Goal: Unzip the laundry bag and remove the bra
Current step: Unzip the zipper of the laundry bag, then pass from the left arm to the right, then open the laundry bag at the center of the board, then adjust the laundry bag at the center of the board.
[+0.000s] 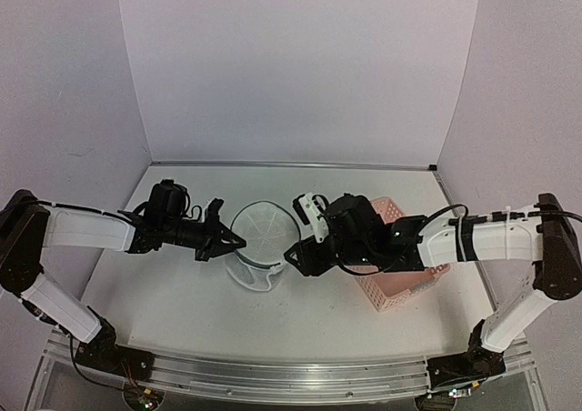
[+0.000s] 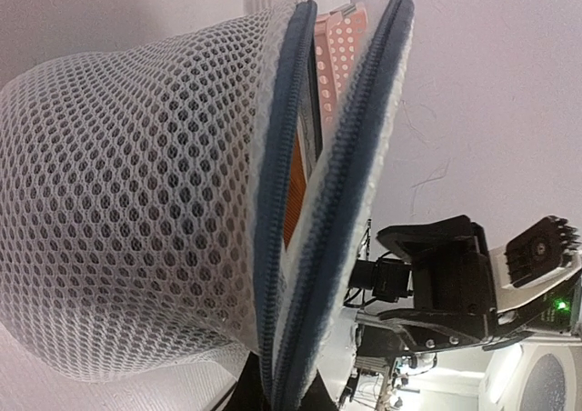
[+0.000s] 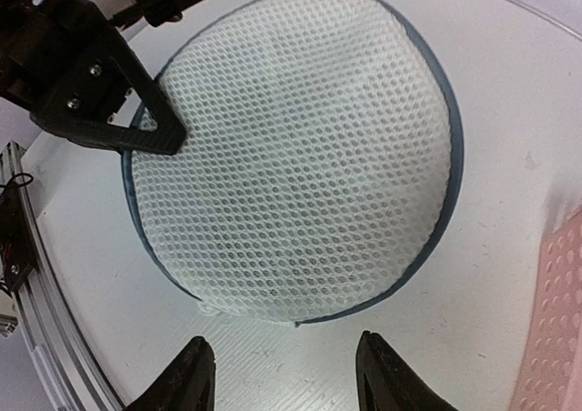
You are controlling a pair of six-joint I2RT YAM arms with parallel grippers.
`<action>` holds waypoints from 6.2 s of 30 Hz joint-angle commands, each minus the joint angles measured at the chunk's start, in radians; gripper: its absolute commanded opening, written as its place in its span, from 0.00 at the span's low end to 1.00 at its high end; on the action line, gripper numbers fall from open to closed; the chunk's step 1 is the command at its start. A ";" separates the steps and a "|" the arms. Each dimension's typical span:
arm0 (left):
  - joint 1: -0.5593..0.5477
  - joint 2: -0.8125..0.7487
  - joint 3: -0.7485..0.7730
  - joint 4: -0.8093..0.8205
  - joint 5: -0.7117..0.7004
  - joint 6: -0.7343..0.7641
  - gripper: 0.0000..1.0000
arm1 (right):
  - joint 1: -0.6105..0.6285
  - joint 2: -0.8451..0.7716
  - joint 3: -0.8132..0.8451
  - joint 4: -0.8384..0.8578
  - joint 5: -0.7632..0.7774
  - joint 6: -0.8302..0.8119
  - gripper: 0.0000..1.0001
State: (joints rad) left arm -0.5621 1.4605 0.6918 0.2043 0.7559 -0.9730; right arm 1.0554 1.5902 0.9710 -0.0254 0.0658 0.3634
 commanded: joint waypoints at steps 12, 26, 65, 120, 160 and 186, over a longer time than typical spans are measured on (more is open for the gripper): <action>0.002 -0.033 0.123 -0.186 0.012 0.288 0.00 | -0.156 -0.108 0.106 -0.153 -0.166 -0.113 0.74; -0.022 -0.068 0.139 -0.244 0.010 0.491 0.00 | -0.292 0.098 0.239 -0.090 -0.556 0.020 0.79; -0.019 -0.034 0.219 -0.297 -0.057 0.470 0.51 | -0.304 0.138 0.183 0.127 -0.781 0.028 0.00; -0.032 0.190 0.612 -0.749 -0.295 0.756 0.80 | 0.034 -0.151 -0.100 0.186 -0.397 -1.354 0.00; -0.113 0.386 0.830 -0.935 -0.625 0.726 0.00 | 0.124 -0.309 -0.301 0.225 -0.213 -1.219 0.30; 0.045 0.167 0.489 -0.638 -0.599 0.413 0.00 | 0.066 -0.389 -0.227 0.084 0.228 -0.470 0.56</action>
State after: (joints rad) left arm -0.5144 1.7058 1.2072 -0.4950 0.1387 -0.5240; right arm 1.1549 1.1481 0.5869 0.1120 0.2024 -0.3431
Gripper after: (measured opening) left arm 0.022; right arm 0.523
